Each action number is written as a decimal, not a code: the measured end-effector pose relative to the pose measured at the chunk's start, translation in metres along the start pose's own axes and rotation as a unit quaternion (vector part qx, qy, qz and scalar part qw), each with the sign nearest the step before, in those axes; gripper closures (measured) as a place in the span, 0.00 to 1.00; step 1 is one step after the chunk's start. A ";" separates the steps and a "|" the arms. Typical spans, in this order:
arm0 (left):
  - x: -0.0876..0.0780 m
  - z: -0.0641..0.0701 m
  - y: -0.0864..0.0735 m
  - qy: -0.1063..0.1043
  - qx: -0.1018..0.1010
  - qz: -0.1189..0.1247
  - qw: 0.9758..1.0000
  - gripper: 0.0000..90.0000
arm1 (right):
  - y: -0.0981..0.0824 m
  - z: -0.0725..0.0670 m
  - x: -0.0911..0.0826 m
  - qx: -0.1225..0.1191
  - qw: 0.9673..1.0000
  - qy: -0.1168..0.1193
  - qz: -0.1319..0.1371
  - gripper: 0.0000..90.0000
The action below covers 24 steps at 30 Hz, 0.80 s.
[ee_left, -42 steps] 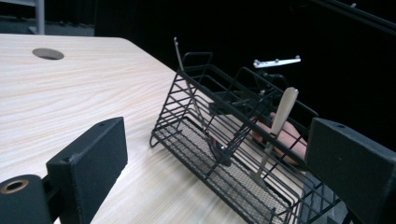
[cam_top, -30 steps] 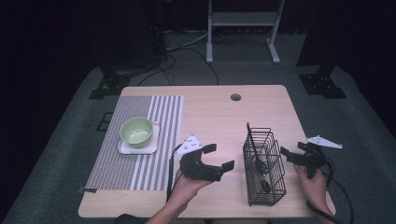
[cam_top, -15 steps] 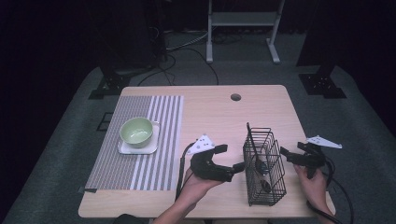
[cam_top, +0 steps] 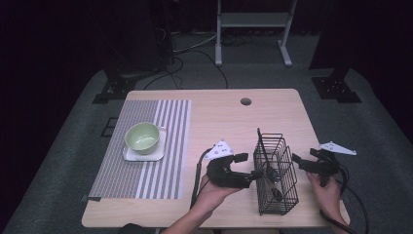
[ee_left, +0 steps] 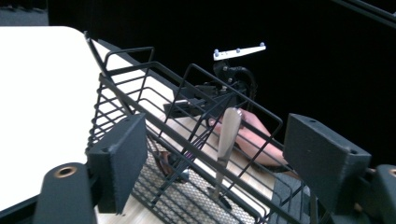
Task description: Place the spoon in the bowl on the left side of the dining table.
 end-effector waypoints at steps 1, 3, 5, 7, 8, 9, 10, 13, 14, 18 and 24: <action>0.002 0.002 0.000 0.001 0.002 -0.004 1.000 0.28 | 0.000 0.000 0.000 -0.001 1.000 0.000 0.000 0.14; 0.004 0.002 0.000 0.003 0.008 -0.009 1.000 0.34 | 0.000 0.000 0.000 -0.003 1.000 -0.001 -0.001 0.14; 0.005 0.003 0.000 0.003 0.009 -0.010 1.000 0.39 | 0.000 0.000 0.000 -0.003 1.000 0.000 -0.001 0.14; 0.007 0.004 -0.002 0.005 0.019 -0.013 1.000 0.46 | 0.000 0.000 0.000 -0.002 1.000 0.000 0.000 0.14; 0.007 0.003 -0.002 0.005 0.022 -0.013 1.000 0.49 | 0.000 0.000 0.000 -0.002 1.000 0.000 0.000 0.14; 0.007 0.004 -0.002 0.005 0.024 -0.012 1.000 0.52 | 0.000 0.000 0.000 -0.002 1.000 0.000 0.000 0.14; 0.007 0.004 -0.002 0.005 0.024 -0.012 1.000 0.55 | 0.000 0.000 0.000 -0.002 1.000 0.000 0.000 0.14; 0.007 0.005 -0.002 0.006 0.043 -0.006 0.999 0.69 | 0.000 0.000 0.000 -0.002 1.000 0.002 0.001 0.14; 0.007 0.005 -0.002 0.006 0.043 -0.006 0.999 0.74 | 0.000 0.000 0.000 -0.002 1.000 0.002 0.001 0.14; 0.005 0.006 0.000 0.004 0.054 0.003 0.999 0.91 | 0.000 0.000 0.000 -0.002 1.000 0.001 0.000 0.14; 0.004 0.007 0.003 0.000 0.050 0.016 0.999 0.99 | 0.000 0.000 0.000 0.000 1.000 0.002 0.001 0.14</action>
Point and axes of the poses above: each handheld gripper's, and its own axes: x roughly forward along the jaws, y roughly out of its top, z roughly to its right, the point moved 7 cm from there along x, roughly forward along the jaws, and after that the axes turned 10 degrees about y, right-handed, at the moved point
